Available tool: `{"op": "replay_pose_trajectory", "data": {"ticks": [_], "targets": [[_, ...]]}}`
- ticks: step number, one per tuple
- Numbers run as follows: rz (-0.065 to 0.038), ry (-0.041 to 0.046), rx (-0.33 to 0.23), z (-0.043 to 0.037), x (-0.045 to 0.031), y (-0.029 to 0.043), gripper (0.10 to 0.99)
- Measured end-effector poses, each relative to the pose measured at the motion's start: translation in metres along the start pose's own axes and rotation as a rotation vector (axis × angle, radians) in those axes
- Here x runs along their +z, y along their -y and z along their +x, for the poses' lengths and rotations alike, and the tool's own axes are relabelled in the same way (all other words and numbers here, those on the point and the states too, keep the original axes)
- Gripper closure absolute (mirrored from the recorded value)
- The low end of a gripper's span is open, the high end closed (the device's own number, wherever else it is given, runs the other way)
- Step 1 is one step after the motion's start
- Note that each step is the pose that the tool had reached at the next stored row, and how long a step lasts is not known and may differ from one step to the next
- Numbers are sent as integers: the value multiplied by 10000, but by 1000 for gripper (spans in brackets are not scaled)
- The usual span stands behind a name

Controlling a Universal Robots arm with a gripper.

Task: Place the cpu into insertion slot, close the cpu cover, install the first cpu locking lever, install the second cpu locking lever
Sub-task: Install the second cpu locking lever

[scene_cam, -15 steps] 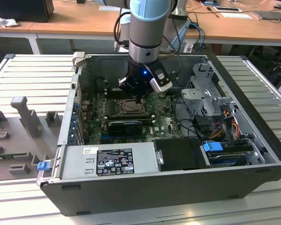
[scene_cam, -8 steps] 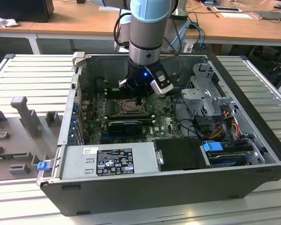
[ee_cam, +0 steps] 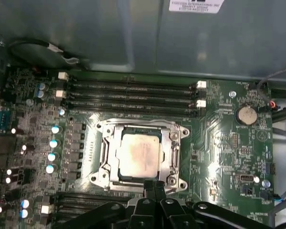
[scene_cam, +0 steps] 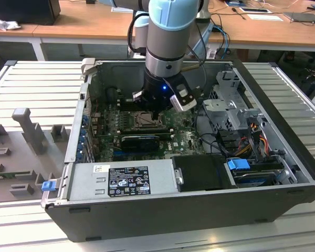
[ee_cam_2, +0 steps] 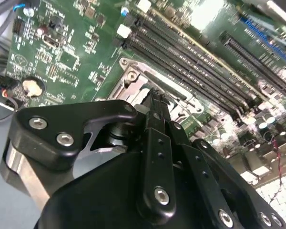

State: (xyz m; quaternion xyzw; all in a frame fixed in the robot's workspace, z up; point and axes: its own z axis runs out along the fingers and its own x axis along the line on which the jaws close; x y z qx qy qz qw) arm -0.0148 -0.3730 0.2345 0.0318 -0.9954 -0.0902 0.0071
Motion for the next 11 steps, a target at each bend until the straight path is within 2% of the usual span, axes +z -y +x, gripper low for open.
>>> {"op": "replay_pose_trajectory", "data": {"ticks": [4,7,8,11], "targets": [[-136,7,-13,7,30,47,980],[-140,8,-15,29,19,107,980],[-139,10,-17,47,18,112,980],[-138,32,-23,172,13,150,980]]}}
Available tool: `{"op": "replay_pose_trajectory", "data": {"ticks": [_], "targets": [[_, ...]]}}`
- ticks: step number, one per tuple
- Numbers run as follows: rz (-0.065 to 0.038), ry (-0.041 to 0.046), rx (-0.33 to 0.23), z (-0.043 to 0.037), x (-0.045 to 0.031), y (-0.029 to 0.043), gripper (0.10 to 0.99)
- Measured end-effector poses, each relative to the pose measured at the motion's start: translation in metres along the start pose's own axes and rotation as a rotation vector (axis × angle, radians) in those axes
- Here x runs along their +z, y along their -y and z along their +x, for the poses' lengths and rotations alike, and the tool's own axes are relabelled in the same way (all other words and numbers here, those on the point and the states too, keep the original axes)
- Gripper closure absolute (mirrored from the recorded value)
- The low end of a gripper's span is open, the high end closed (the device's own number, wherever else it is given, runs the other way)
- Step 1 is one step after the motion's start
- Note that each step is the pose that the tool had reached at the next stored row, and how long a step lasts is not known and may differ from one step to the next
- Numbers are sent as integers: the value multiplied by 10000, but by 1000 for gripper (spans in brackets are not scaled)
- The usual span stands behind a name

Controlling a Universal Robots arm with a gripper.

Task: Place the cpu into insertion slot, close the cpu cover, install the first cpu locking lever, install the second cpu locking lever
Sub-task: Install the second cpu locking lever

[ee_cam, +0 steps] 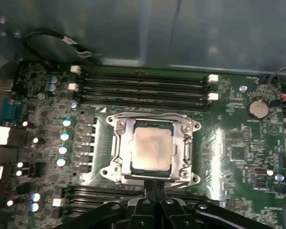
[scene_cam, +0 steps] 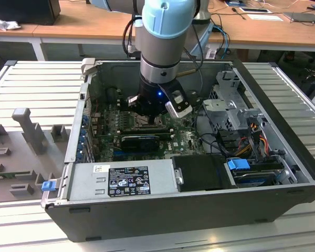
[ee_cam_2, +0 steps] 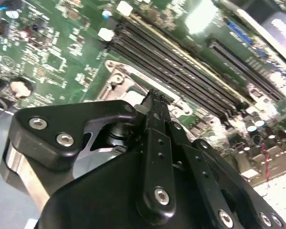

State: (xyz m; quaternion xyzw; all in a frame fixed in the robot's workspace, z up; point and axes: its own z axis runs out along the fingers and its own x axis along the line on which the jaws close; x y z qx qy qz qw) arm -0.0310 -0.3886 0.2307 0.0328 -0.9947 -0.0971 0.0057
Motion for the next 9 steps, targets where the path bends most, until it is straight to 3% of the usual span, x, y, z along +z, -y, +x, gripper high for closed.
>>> {"op": "replay_pose_trajectory", "data": {"ticks": [3,9], "targets": [[0,16,-1,106,-7,37,980],[-61,30,-40,302,24,41,980]]}}
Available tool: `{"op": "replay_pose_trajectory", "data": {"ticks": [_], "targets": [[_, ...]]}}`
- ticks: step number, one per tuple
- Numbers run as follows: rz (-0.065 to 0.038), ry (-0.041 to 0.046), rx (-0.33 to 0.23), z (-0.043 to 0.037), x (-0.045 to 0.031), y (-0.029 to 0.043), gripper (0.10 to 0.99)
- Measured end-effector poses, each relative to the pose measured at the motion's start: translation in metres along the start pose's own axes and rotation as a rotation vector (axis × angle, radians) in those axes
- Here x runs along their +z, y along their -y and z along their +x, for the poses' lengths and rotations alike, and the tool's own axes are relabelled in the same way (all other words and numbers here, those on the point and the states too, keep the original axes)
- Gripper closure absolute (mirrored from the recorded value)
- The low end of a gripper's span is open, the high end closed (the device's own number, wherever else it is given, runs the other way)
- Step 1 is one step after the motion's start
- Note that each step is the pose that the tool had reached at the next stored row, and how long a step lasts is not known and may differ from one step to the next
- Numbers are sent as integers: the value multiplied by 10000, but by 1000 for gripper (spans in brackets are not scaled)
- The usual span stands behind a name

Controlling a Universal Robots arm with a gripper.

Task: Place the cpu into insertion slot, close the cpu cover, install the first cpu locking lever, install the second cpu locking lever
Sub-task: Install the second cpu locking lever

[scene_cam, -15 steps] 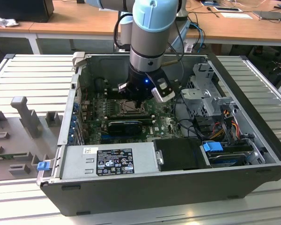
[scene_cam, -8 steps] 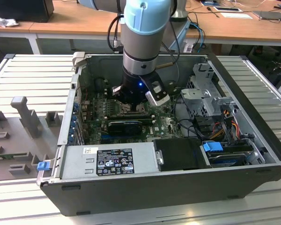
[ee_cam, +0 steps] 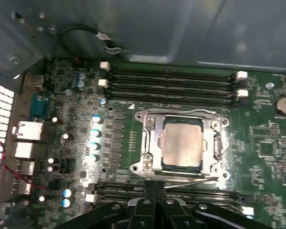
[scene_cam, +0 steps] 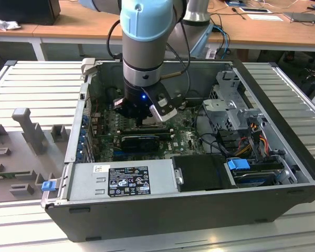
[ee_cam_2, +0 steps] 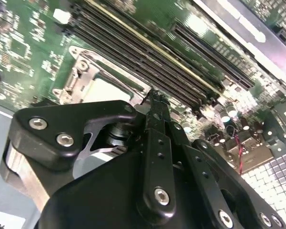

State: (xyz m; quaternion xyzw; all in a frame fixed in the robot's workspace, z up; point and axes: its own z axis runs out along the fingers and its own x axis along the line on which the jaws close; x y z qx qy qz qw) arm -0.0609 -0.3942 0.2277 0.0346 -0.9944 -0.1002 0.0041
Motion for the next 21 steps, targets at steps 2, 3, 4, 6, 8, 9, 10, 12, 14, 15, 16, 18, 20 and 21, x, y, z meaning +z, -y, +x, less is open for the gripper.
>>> {"op": "replay_pose_trajectory", "data": {"ticks": [2,3,4,6,8,9,10,12,14,15,16,18,20,21], "targets": [[-21,-6,-32,39,41,6,980],[-30,-7,-41,54,70,11,980],[-34,-8,-49,55,101,17,980],[-39,-10,-55,58,141,25,980],[-103,-7,-63,67,179,32,980],[-114,-5,-63,67,193,35,980],[-174,-1,-64,70,223,41,980],[-355,11,-69,71,238,46,980],[-487,21,-75,77,254,57,980],[-505,22,-77,84,260,63,980],[-515,21,-80,90,263,66,980],[-581,24,-88,107,268,71,980],[-736,39,-93,111,287,72,980],[-781,43,-94,111,301,76,980]]}}
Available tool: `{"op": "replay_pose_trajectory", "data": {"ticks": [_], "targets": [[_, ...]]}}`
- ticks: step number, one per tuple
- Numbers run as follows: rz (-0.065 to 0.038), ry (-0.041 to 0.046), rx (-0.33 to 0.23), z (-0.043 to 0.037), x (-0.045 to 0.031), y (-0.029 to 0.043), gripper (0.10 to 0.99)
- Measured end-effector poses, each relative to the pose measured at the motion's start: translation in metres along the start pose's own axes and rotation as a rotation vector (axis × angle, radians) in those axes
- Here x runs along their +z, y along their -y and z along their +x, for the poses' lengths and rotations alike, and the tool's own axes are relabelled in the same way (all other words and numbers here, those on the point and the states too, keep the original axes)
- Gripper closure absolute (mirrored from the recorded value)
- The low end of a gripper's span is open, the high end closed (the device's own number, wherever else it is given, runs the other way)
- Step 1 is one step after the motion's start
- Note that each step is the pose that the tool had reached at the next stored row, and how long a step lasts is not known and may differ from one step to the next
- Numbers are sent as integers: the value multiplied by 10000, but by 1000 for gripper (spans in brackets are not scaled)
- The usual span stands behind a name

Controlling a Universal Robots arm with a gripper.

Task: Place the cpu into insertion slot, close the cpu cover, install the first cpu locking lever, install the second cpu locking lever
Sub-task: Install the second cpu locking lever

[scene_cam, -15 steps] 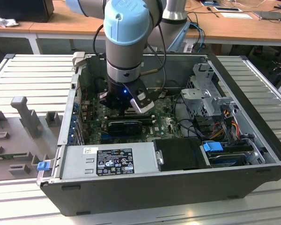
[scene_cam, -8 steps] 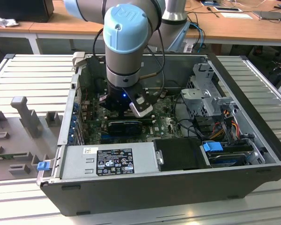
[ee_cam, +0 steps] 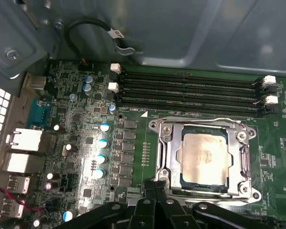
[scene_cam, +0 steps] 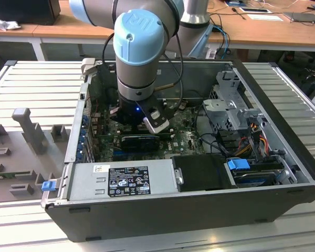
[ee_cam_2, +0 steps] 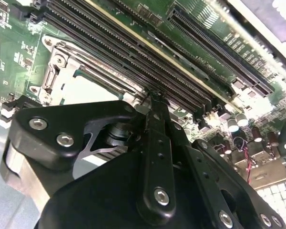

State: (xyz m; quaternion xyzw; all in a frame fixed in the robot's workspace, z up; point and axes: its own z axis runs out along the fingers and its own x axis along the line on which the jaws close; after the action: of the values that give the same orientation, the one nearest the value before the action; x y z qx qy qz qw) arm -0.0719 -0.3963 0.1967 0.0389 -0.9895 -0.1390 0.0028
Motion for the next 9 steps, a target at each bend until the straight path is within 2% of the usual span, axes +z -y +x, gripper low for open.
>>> {"op": "replay_pose_trajectory", "data": {"ticks": [5,9], "targets": [[-67,2,-3,1,7,3,980],[-71,2,-3,1,-82,-23,980]]}}
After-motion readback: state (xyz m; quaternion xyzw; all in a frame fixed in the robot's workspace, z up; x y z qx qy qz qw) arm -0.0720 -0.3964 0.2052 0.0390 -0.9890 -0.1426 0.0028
